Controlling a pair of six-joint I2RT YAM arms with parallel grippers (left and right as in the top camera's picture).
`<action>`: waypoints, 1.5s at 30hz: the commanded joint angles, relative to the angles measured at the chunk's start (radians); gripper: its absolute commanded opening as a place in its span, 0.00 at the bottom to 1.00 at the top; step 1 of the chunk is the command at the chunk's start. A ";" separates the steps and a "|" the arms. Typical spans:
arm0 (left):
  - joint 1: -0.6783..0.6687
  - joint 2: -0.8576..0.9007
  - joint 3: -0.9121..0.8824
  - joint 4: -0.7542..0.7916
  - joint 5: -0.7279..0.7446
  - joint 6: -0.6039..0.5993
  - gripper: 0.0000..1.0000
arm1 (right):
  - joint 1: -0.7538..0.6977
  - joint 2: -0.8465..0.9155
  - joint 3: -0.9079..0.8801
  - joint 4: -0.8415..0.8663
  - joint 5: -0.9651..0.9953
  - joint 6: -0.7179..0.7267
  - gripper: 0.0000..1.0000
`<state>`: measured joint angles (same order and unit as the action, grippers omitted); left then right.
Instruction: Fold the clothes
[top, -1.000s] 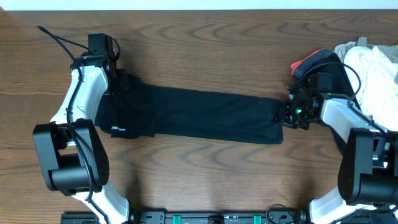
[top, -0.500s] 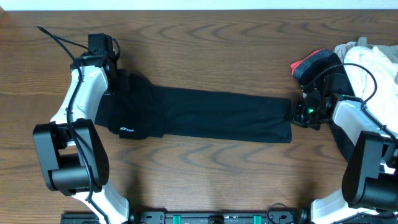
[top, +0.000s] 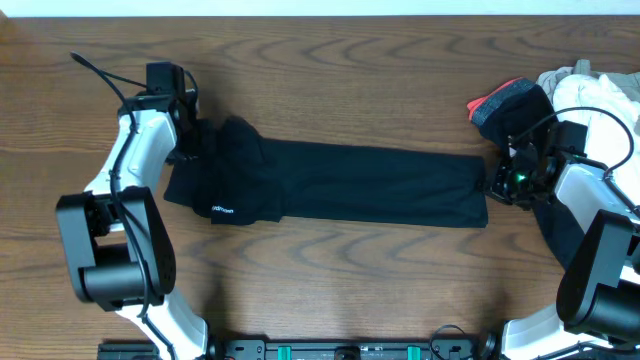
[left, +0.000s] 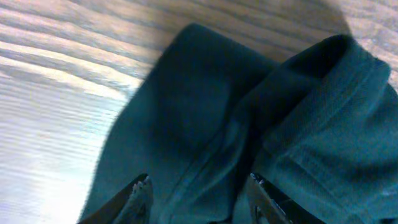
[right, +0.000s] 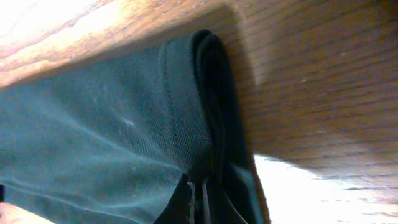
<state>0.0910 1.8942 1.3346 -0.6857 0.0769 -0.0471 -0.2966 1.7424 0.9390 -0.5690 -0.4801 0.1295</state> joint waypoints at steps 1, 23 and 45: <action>0.002 0.040 -0.013 0.017 0.111 0.014 0.52 | 0.011 -0.022 0.021 -0.002 -0.025 -0.007 0.01; -0.028 0.097 -0.013 0.142 0.252 0.074 0.38 | 0.014 -0.022 0.021 -0.009 0.013 -0.007 0.01; 0.075 0.013 0.003 0.153 0.192 0.050 0.06 | 0.013 -0.022 0.021 -0.043 0.140 -0.007 0.01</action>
<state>0.1421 1.9259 1.3300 -0.5369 0.3042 0.0040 -0.2893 1.7424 0.9405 -0.6121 -0.3840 0.1291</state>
